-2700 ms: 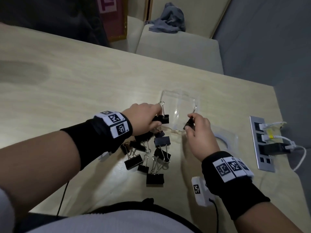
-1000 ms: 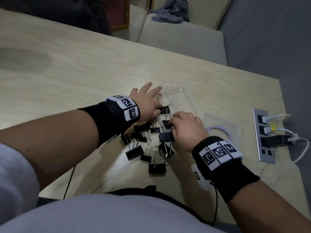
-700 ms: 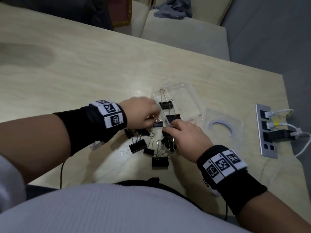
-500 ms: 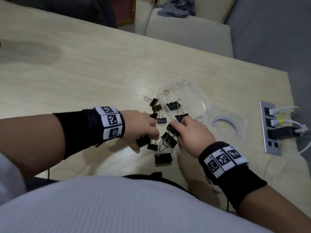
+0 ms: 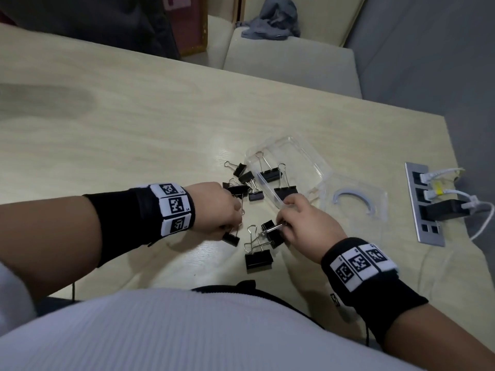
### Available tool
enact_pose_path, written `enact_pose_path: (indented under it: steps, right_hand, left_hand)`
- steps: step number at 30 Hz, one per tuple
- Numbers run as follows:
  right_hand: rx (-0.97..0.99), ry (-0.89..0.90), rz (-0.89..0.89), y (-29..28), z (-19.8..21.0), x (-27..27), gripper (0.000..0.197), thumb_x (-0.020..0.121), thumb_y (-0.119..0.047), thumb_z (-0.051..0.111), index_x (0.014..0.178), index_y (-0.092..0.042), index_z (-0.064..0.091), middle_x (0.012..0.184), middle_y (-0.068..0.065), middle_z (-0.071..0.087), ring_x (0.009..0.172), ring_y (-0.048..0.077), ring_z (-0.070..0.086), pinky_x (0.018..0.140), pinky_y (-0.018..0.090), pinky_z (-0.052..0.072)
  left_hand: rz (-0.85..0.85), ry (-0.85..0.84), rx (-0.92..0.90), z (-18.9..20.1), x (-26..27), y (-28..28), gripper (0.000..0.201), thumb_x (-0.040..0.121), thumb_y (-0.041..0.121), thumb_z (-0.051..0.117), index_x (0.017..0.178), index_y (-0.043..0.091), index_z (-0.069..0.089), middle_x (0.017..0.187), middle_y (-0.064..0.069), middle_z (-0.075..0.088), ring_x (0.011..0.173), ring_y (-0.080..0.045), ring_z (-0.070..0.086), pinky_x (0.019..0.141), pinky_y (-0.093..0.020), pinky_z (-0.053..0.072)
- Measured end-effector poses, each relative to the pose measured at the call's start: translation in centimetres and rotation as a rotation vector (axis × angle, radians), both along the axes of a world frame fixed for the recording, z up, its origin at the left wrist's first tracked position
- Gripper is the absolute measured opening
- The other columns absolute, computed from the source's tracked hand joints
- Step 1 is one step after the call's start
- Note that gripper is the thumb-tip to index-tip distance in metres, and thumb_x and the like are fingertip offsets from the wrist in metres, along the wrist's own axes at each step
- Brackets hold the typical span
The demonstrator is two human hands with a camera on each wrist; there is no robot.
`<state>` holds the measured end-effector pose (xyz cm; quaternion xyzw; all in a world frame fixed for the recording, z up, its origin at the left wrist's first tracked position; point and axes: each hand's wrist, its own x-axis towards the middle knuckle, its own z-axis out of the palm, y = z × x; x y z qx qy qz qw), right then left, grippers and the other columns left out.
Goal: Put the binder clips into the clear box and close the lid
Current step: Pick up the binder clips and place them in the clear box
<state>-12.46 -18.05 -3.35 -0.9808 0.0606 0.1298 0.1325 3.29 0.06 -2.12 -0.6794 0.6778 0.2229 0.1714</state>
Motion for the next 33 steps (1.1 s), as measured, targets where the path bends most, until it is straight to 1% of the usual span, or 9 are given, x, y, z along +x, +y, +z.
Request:
enact_pose_path:
  steps: [3,7,13,16,19,23,26,29,33]
  right_hand:
    - [0.187,-0.128,-0.106,-0.2,1.1,0.1,0.014,0.087,-0.029,0.059,0.098,-0.021,0.062,0.115,-0.004,0.051,0.086,0.016,0.06,0.072,0.032,0.051]
    - [0.332,-0.232,-0.371,-0.9,2.4,1.4,0.012,0.087,-0.026,0.063,0.097,-0.024,0.058,0.093,-0.006,0.061,0.085,0.016,0.058,0.073,0.027,0.043]
    - [0.364,-0.187,-0.574,-3.0,1.7,3.9,0.019,0.084,-0.032,0.065,0.099,-0.02,0.061,0.089,0.001,0.069,0.084,0.022,0.064,0.079,0.033,0.051]
    - [0.333,-0.126,-0.584,-3.4,1.0,4.7,0.027,0.085,-0.037,0.062,0.105,-0.019,0.065,0.103,0.005,0.068,0.091,0.022,0.065,0.087,0.033,0.049]
    - [0.238,-0.117,-0.57,-3.6,0.7,4.8,0.032,0.088,-0.029,0.058,0.118,-0.017,0.059,0.116,0.009,0.059,0.092,0.019,0.055,0.082,0.025,0.038]
    - [0.182,-0.117,-0.538,-3.4,0.6,4.5,0.028,0.09,-0.019,0.053,0.117,-0.017,0.058,0.119,0.009,0.055,0.097,0.022,0.057,0.085,0.029,0.042]
    - [0.184,-0.099,-0.479,-3.0,0.9,4.2,0.033,0.09,-0.02,0.054,0.123,-0.02,0.055,0.124,0.009,0.048,0.1,0.026,0.058,0.09,0.034,0.045]
    - [0.174,-0.075,-0.39,-2.4,0.9,3.8,0.036,0.09,-0.025,0.055,0.127,-0.026,0.054,0.124,0.005,0.044,0.1,0.024,0.057,0.09,0.033,0.045]
    - [0.178,-0.066,-0.393,-2.1,0.5,3.6,0.03,0.092,-0.027,0.053,0.12,-0.02,0.06,0.123,0.002,0.045,0.102,0.02,0.056,0.089,0.027,0.041]
  left_hand:
    - [0.059,0.004,0.028,0.0,0.2,0.1,0.037,0.085,0.039,0.056,0.122,0.034,0.052,0.122,-0.001,0.049,0.096,-0.029,0.061,0.074,-0.037,0.054]
    - [0.131,0.03,0.008,-0.1,-0.1,0.2,0.024,0.088,0.033,0.052,0.112,0.032,0.055,0.119,-0.005,0.043,0.082,-0.03,0.062,0.067,-0.04,0.056]
    - [0.269,0.126,-0.03,0.2,-0.4,0.1,0.037,0.079,0.035,0.061,0.115,0.03,0.055,0.123,0.001,0.046,0.092,-0.026,0.061,0.073,-0.032,0.052]
    - [0.335,0.205,-0.152,1.6,0.2,-0.7,0.039,0.077,0.04,0.066,0.112,0.026,0.057,0.118,0.001,0.052,0.094,-0.022,0.062,0.077,-0.032,0.053]
    - [0.462,0.352,-0.339,3.1,1.3,-1.6,0.041,0.072,0.035,0.072,0.109,0.022,0.059,0.111,0.0,0.053,0.09,-0.018,0.06,0.078,-0.031,0.052]
    - [0.68,0.49,-0.584,4.0,2.9,-3.2,0.05,0.074,0.026,0.078,0.119,0.024,0.057,0.112,0.001,0.05,0.086,-0.009,0.061,0.081,-0.02,0.048]
    - [0.785,0.5,-0.616,3.5,3.7,-4.5,0.05,0.079,0.028,0.075,0.126,0.026,0.056,0.119,-0.001,0.049,0.085,-0.01,0.061,0.083,-0.02,0.047]
    - [0.846,0.494,-0.638,2.3,4.2,-5.5,0.042,0.082,0.025,0.073,0.122,0.022,0.058,0.123,-0.004,0.052,0.096,-0.015,0.065,0.089,-0.023,0.048]
    - [0.798,0.445,-0.616,0.7,4.6,-6.3,0.036,0.086,0.029,0.068,0.12,0.024,0.056,0.124,0.002,0.06,0.11,-0.013,0.059,0.092,-0.027,0.044]
